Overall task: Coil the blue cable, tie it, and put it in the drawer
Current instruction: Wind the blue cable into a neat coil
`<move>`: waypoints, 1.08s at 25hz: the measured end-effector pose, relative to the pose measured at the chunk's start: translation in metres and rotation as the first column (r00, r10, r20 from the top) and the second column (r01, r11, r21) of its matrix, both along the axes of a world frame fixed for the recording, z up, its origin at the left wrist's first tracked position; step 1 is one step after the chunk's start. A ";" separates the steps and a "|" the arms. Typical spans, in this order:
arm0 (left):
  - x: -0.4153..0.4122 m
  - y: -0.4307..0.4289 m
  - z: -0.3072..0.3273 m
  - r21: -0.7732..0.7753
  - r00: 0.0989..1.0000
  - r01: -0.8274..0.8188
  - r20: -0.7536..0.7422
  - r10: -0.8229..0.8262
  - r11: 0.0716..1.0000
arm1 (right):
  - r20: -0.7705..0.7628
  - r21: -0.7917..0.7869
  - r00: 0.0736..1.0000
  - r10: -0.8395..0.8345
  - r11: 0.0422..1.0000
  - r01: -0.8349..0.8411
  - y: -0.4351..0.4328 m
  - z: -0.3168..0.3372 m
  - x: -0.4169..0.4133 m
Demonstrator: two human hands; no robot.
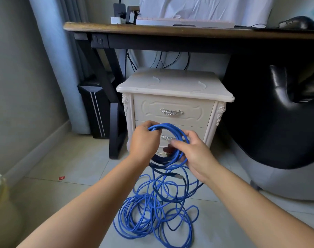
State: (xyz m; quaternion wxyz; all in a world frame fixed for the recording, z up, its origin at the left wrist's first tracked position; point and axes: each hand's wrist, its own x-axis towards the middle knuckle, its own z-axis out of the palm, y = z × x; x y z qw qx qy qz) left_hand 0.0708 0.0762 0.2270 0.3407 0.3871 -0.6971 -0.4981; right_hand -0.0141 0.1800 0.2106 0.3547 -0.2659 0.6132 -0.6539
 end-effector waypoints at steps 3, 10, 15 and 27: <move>0.001 0.005 0.006 0.219 0.978 0.207 -0.052 -0.200 0.954 | -0.083 -0.044 0.987 -0.140 0.990 0.137 -0.001 0.000 -0.006; 0.016 -0.001 0.017 -0.029 0.823 0.551 0.182 -0.537 0.834 | -0.622 0.269 0.774 0.116 0.960 0.073 0.014 0.022 -0.017; 0.012 0.007 0.011 -0.260 0.776 0.605 0.403 -0.485 0.753 | -0.627 0.308 0.762 0.163 0.950 0.051 0.016 0.024 -0.020; -0.003 0.002 -0.004 0.218 0.974 0.170 -0.182 -0.131 0.961 | 0.239 -0.176 0.971 -0.022 0.982 0.066 0.016 0.010 -0.008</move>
